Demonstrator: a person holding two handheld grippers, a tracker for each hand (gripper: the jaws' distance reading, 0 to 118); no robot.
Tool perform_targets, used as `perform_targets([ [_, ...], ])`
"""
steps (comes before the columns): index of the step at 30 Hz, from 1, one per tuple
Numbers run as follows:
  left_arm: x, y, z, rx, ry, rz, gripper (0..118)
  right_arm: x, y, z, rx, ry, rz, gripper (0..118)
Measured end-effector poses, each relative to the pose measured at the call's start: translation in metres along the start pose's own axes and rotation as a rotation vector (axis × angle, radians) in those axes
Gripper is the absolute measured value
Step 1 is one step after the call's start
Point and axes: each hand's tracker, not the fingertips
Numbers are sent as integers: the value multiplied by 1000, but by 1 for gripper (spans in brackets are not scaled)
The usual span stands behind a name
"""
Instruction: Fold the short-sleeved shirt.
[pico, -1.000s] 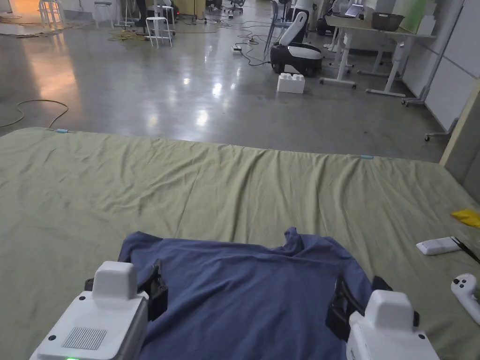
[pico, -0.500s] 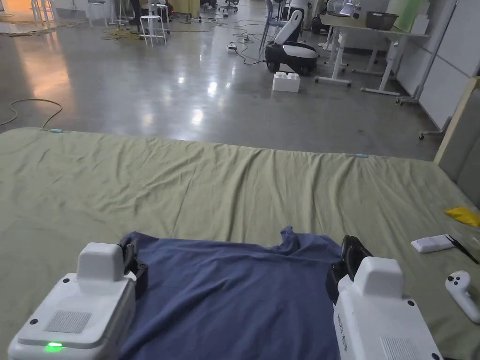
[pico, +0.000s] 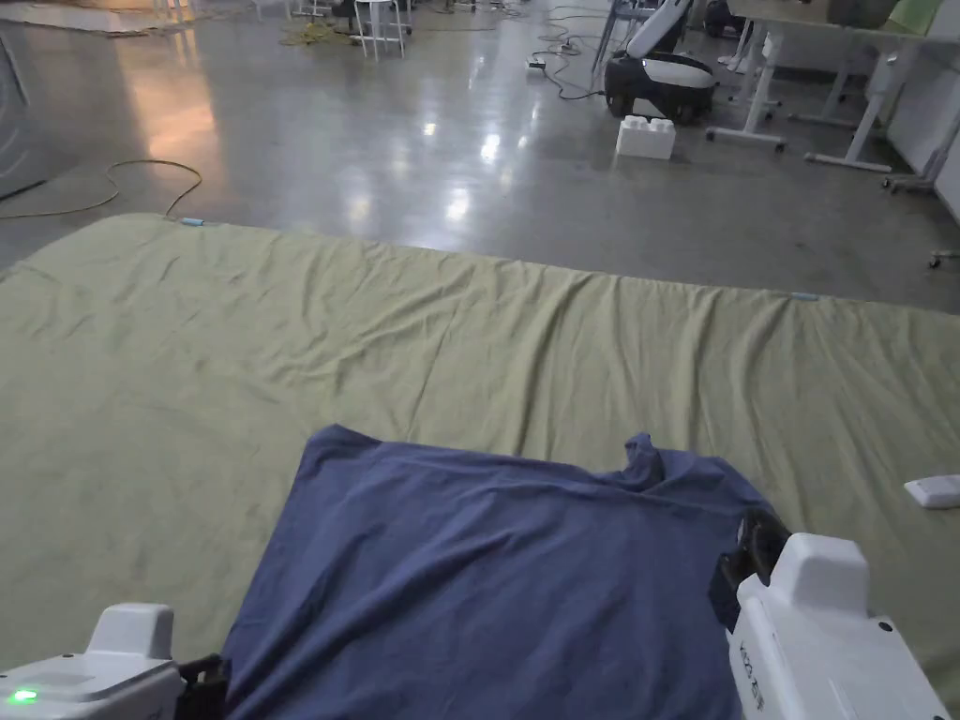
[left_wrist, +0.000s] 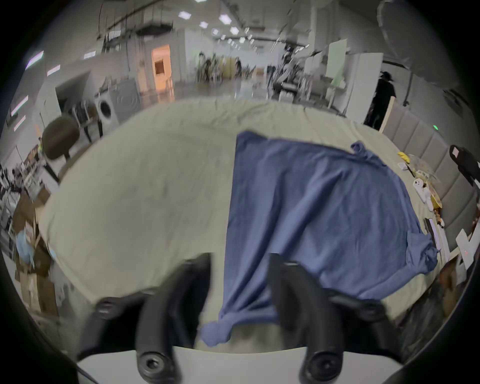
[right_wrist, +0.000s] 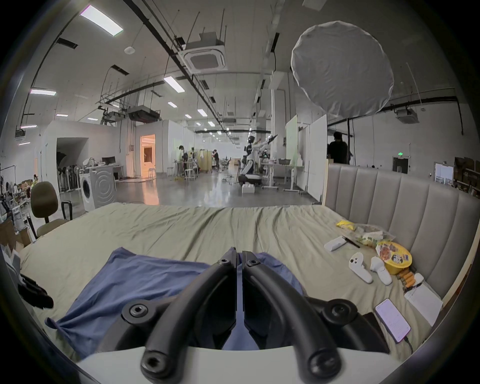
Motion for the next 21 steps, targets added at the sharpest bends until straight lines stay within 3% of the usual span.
perform_targets([
  [1, -2, -2, -8, -41, 8, 9, 72, -1, -3, -1, -8, 1, 2, 5],
  [2, -2, -6, -12, -86, 12, 23, 74, -1, -5, -2, -15, 1, 3, 5],
  [6, -6, -17, -33, -154, 150, 28, 74, -1, -10, -3, -45, 7, 1, 5],
  [9, -6, -28, -41, -254, 131, 35, 74, 0, -14, -2, -73, 10, 2, 5],
  [14, 0, -40, -41, -221, 138, 44, 73, 3, -22, -3, -100, 5, 5, 5],
  [15, 2, -40, -42, -227, 136, 40, 71, 3, -23, -3, -106, 5, 1, 5],
  [17, 6, -40, -41, -228, 135, 19, 55, 3, -25, -3, -114, 8, -3, 5],
  [19, 10, -38, -42, -229, 112, 5, 53, 4, -28, -3, -122, 10, 1, 5],
  [21, 12, -38, -40, -217, 80, 1, 38, 6, -31, -2, -129, 13, 0, 5],
])
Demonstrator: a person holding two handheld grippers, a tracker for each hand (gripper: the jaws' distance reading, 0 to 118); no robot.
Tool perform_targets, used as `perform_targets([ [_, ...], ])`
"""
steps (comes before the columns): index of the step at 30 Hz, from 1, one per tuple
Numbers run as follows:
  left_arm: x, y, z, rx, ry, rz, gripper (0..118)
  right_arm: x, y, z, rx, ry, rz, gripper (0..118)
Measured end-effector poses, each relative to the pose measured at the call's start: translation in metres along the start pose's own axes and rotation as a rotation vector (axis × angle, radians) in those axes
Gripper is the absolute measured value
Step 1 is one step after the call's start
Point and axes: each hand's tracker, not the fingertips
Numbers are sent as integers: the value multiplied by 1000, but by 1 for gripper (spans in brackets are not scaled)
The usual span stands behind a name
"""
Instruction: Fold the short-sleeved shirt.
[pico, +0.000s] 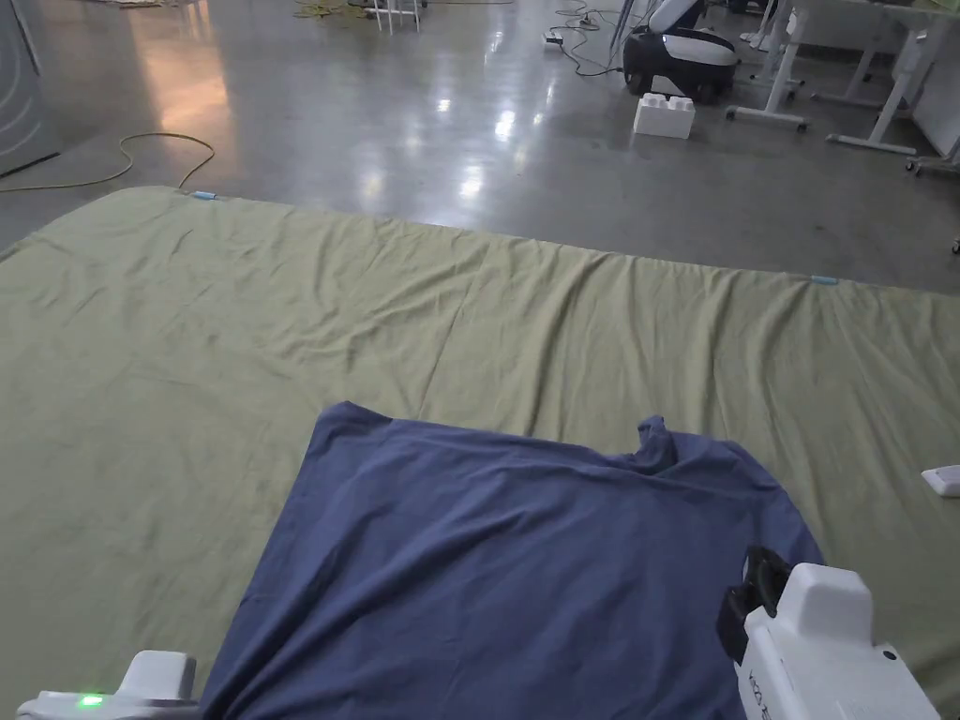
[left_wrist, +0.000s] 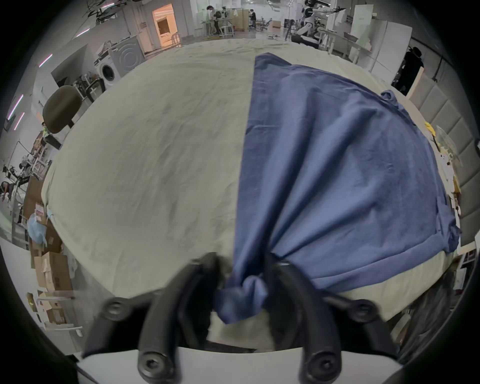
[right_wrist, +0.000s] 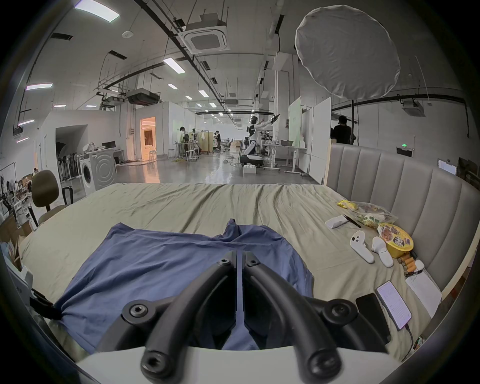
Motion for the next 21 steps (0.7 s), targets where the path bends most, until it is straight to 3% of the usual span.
perform_targets([
  [1, -1, 2, 1, 18, -33, 19, 19, 1, -1, 0, -6, 0, -2, 5],
  [2, -3, 2, 4, 45, -51, 68, 11, 3, -2, 1, -12, 0, -3, 5],
  [3, -6, 0, 8, 62, -44, 128, 11, 6, -3, 2, -19, 2, -5, 5],
  [11, -11, -6, 22, 124, -45, 64, 10, 55, -3, 11, -199, -9, -5, 9],
  [12, -12, -6, 22, 125, -44, 60, 10, 64, -5, 14, -254, -7, 4, 16],
  [16, -12, -6, 19, 136, -34, 54, 10, 94, -25, 20, -442, -45, -3, 71],
  [21, -5, -6, 15, 128, -8, 30, 10, 105, -69, 28, -646, -49, 46, 73],
])
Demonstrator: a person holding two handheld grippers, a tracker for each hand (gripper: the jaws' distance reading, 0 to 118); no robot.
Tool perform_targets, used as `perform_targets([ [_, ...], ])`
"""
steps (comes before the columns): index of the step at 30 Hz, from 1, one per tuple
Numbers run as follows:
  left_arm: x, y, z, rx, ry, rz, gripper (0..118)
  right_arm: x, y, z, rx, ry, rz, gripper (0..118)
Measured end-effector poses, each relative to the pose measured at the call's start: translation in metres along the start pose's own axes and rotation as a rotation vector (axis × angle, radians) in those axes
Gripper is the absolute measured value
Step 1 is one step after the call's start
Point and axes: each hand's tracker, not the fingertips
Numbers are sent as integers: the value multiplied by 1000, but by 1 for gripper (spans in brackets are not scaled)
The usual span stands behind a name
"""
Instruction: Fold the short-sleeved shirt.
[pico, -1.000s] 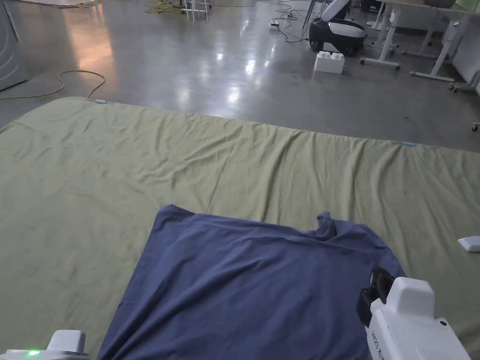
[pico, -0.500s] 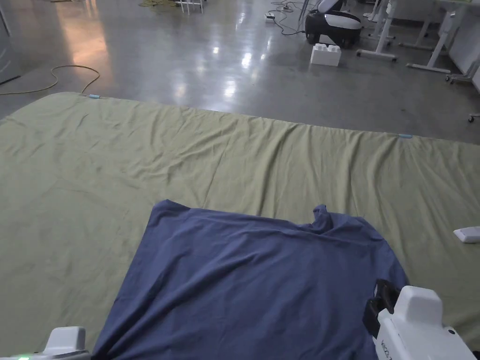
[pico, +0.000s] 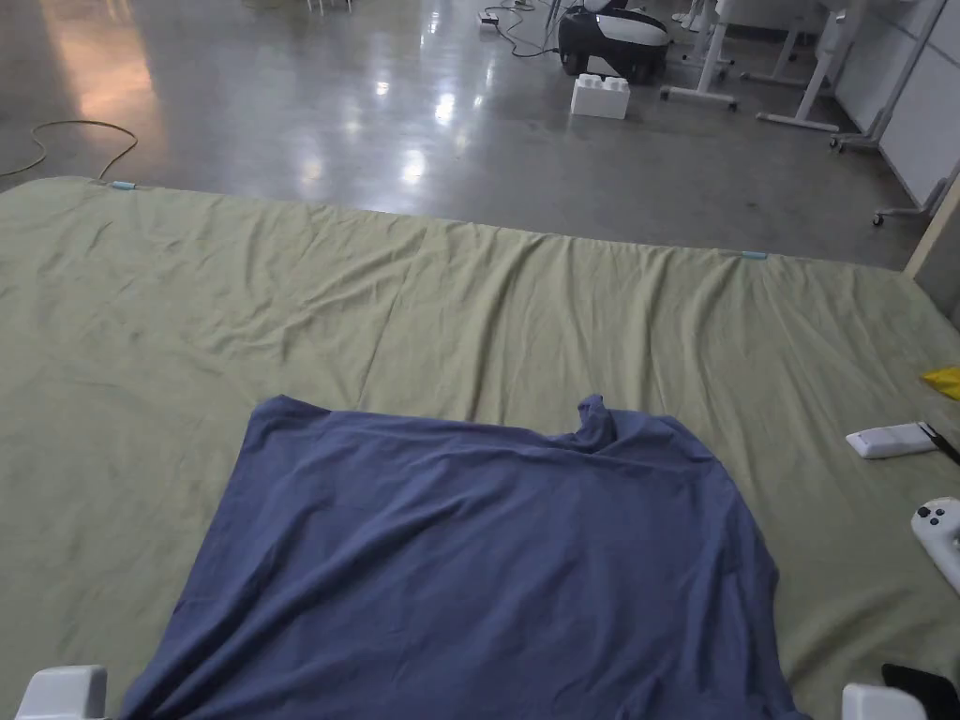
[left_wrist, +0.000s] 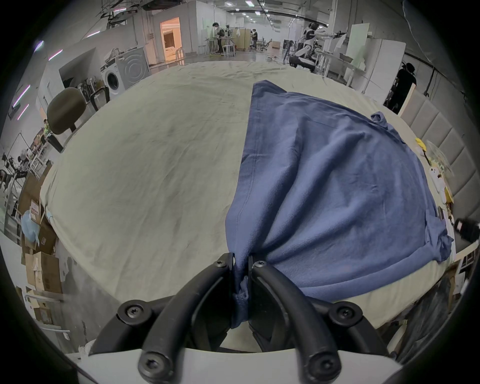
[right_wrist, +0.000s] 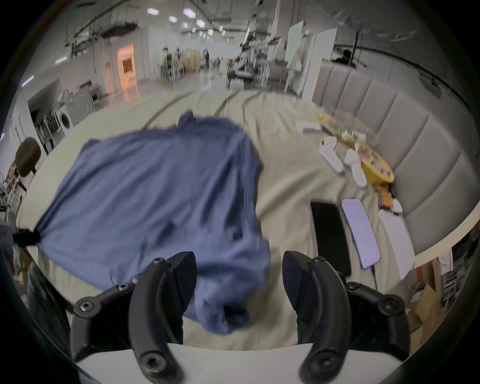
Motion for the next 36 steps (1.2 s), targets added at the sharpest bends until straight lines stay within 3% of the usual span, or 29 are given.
perform_targets([
  [4, 1, -1, 0, -3, 12, -6, 10, -6, -28, -18, -96, 38, -11, 71],
  [7, 2, -2, 0, -6, 14, -15, 10, -11, -38, -37, -138, 51, 2, 60],
  [8, 2, -1, 0, -6, 14, -15, 10, -10, -40, -41, -146, 57, -5, 48],
  [9, 1, -1, 0, -6, 11, -12, 10, -10, -42, -44, -150, 71, -30, 25],
  [10, 1, -2, 1, -5, 7, -8, 10, -10, -44, -44, -137, 79, -48, 12],
  [15, -3, -2, 2, -2, -14, 5, 10, -12, -39, -38, -146, 48, 20, 7],
  [18, -4, -1, 5, -4, -31, 12, 10, -13, -37, -28, -127, -32, 104, 6],
  [28, -2, 8, 20, 101, -62, 39, 10, -10, -20, -8, -54, -4, 54, 6],
  [31, 1, 24, 23, 162, -66, 21, 10, -6, 1, 2, 26, 16, 15, 6],
  [36, 10, 67, 13, 210, -57, 8, 10, -3, 55, 3, 101, 28, 14, 6],
])
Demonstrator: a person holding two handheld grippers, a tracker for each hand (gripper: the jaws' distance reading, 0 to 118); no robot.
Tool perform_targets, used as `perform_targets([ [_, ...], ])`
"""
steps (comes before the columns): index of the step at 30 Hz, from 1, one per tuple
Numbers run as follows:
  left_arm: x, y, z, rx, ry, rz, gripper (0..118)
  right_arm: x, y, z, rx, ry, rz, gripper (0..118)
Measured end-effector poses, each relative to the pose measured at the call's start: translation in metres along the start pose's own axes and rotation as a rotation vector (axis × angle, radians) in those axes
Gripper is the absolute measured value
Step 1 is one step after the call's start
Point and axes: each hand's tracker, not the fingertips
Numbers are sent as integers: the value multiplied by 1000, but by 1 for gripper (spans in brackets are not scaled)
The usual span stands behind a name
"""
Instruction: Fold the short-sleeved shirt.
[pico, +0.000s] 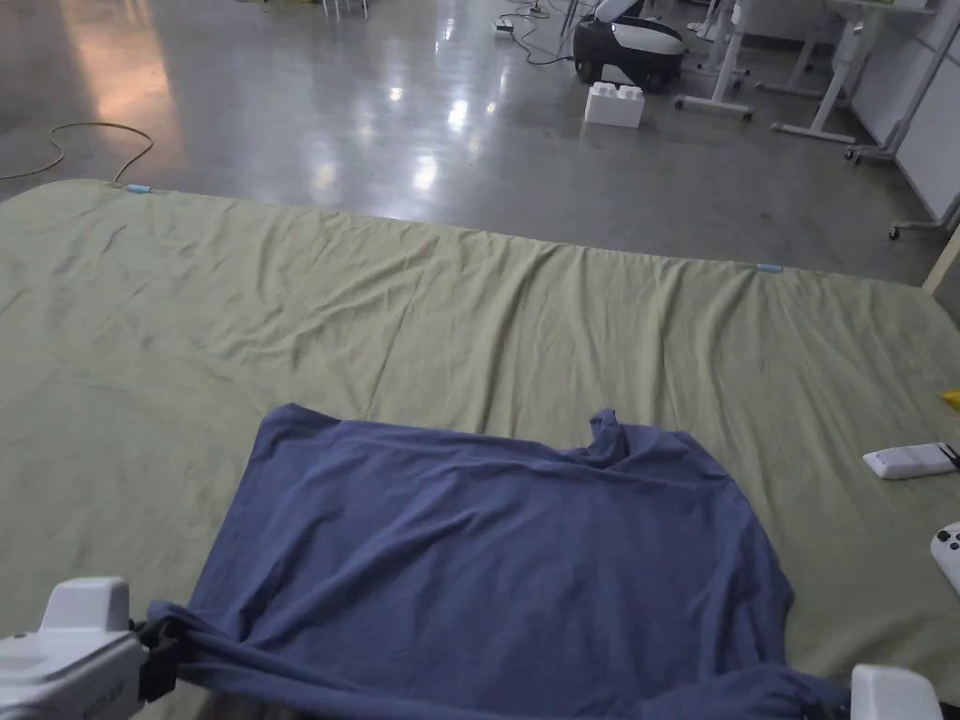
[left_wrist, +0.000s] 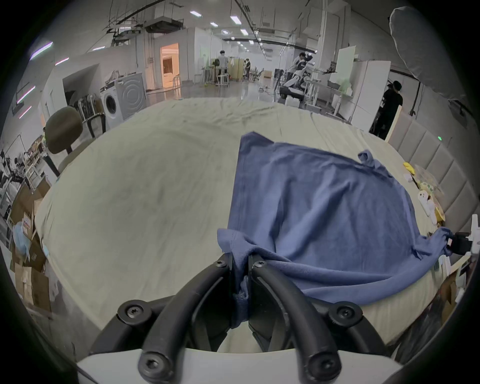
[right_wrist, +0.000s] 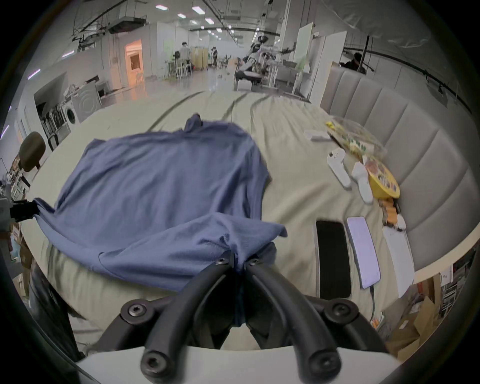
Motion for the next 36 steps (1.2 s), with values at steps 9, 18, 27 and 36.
perform_targets([
  [9, 17, 76, -54, -1, 9, 30, 10, 5, 89, -65, -1, 5, -28, 6],
  [18, 34, 105, -119, -110, 31, 16, 10, 8, 97, -148, -103, 23, -52, 6],
  [27, 39, 104, -130, -120, 47, 1, 44, 3, 90, -144, -9, 0, 2, 66],
  [36, 53, 109, -57, 128, -72, -64, 66, -33, 104, -62, 378, 42, 18, 70],
])
